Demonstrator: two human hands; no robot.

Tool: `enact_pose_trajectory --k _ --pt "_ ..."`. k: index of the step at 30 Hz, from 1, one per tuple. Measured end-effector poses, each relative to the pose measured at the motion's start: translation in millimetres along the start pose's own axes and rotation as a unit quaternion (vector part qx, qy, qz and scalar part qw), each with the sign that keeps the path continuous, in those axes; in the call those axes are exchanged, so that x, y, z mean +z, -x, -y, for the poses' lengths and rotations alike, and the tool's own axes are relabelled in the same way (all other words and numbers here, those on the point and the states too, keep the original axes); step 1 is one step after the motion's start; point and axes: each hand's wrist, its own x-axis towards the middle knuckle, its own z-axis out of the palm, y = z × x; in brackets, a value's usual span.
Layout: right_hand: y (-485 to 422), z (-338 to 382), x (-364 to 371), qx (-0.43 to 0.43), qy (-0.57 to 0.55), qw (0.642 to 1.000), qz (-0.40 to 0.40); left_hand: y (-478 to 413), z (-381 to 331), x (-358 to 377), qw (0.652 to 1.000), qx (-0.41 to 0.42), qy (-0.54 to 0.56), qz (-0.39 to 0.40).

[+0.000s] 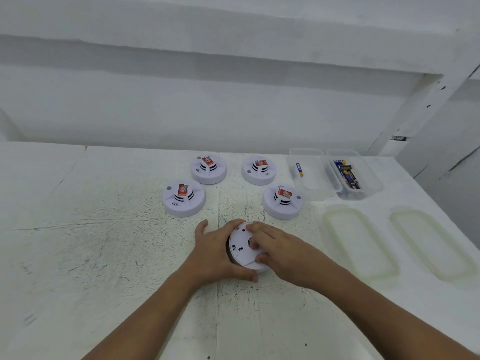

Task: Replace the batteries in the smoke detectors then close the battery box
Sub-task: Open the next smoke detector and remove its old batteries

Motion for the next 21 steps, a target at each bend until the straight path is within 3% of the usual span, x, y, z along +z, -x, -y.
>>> enact_pose_trajectory --k 21 --pt "-6.2 -11.8 -4.9 -0.004 -0.074 0.997 0.036 -6.3 5.9 3.9 1.000 0.007 0.010 -0.018"
